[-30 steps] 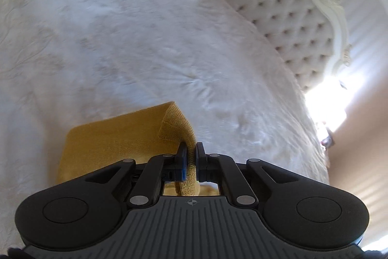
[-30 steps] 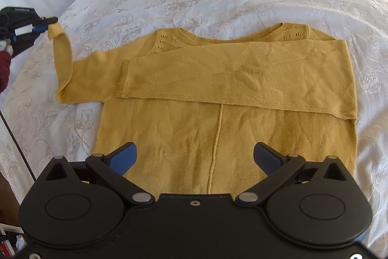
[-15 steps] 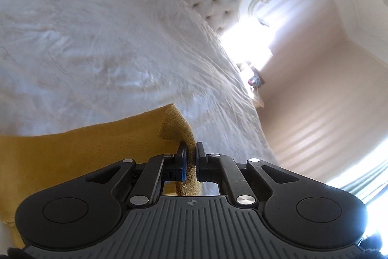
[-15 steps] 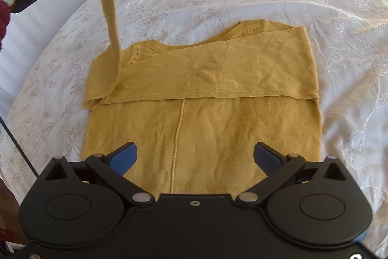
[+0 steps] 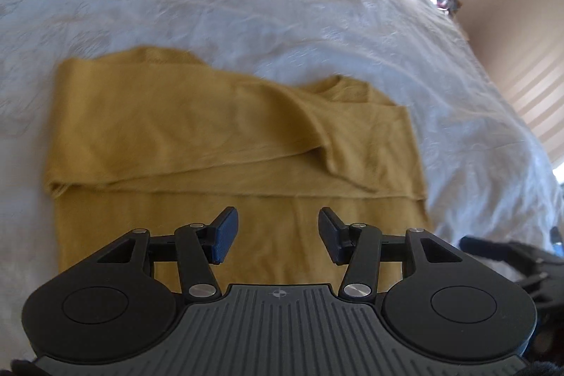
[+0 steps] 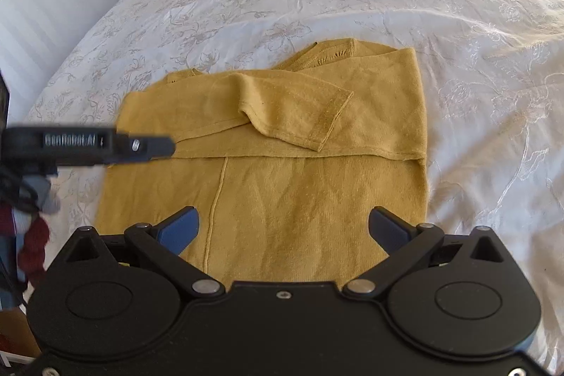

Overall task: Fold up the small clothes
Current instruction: 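Close the right tool on the cuff of the folded sleeve, then pull the cuff along the sweater body, lay it flat, open the right tool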

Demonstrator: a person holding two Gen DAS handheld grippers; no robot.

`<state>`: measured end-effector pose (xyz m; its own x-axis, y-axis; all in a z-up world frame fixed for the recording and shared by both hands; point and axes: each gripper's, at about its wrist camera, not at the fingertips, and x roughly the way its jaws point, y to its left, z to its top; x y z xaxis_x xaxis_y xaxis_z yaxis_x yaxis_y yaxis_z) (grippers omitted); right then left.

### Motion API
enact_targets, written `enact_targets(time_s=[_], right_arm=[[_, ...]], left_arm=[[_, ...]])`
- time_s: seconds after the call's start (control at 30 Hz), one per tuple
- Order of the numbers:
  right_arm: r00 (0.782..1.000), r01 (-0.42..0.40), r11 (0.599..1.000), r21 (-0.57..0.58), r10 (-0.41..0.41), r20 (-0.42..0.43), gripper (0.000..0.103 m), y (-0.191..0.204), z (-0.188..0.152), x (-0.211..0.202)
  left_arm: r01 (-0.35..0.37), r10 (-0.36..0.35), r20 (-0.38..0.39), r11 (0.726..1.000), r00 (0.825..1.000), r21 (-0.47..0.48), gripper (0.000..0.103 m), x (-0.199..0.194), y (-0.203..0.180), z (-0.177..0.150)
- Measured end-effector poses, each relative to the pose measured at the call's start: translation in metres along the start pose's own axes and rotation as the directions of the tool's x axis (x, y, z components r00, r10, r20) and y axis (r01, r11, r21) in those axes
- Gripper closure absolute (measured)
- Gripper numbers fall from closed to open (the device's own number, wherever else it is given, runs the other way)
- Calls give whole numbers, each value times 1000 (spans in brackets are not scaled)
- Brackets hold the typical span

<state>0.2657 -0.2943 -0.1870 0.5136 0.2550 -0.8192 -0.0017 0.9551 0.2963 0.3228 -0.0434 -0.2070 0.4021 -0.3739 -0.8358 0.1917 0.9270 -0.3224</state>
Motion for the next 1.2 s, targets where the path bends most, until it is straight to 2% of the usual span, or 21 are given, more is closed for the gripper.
enact_targets(time_s=[0.1, 0.27, 0.43, 0.57, 0.77, 0.83, 0.93, 1.0, 1.03, 1.13, 1.2], right_arm=[[1000, -5, 1000, -1, 5, 0, 1, -4, 13, 10], [1000, -13, 1000, 21, 13, 2, 1, -12, 37, 29], [1000, 13, 999, 34, -12, -17, 2, -17, 60, 52], [999, 38, 996, 77, -36, -36, 22, -27, 71, 71], [997, 31, 983, 182, -18, -70, 23, -47, 78, 99], [996, 22, 976, 216, -3, -86, 31, -50, 77, 107], [995, 3, 967, 253, 21, -94, 52, -52, 76, 114], [994, -21, 965, 260, 48, -98, 82, -50, 79, 114], [994, -34, 965, 260, 61, -95, 90, -48, 82, 110], [988, -149, 958, 246, 156, -11, 90, -35, 96, 80], [975, -219, 956, 193, 210, 69, 90, -22, 112, 48]], left_arm=[[-108, 108, 1, 990, 994, -88, 54, -1, 36, -13], [-219, 229, 28, 955, 973, -200, 54, -3, 76, -6], [-271, 283, 30, 939, 959, -212, 54, 13, 94, 11], [-286, 299, 16, 926, 954, -245, 54, 28, 103, 12], [-296, 312, 28, 924, 950, -243, 53, 34, 101, 11], [-294, 309, 35, 928, 950, -231, 53, 33, 101, 8], [-296, 310, 36, 933, 950, -202, 53, 32, 100, 7], [-306, 316, 33, 936, 948, -177, 53, 32, 97, 7], [-310, 320, 33, 936, 947, -167, 53, 32, 96, 7], [-320, 329, 33, 934, 944, -157, 53, 33, 94, 7], [-326, 335, 36, 933, 942, -153, 53, 33, 93, 6]])
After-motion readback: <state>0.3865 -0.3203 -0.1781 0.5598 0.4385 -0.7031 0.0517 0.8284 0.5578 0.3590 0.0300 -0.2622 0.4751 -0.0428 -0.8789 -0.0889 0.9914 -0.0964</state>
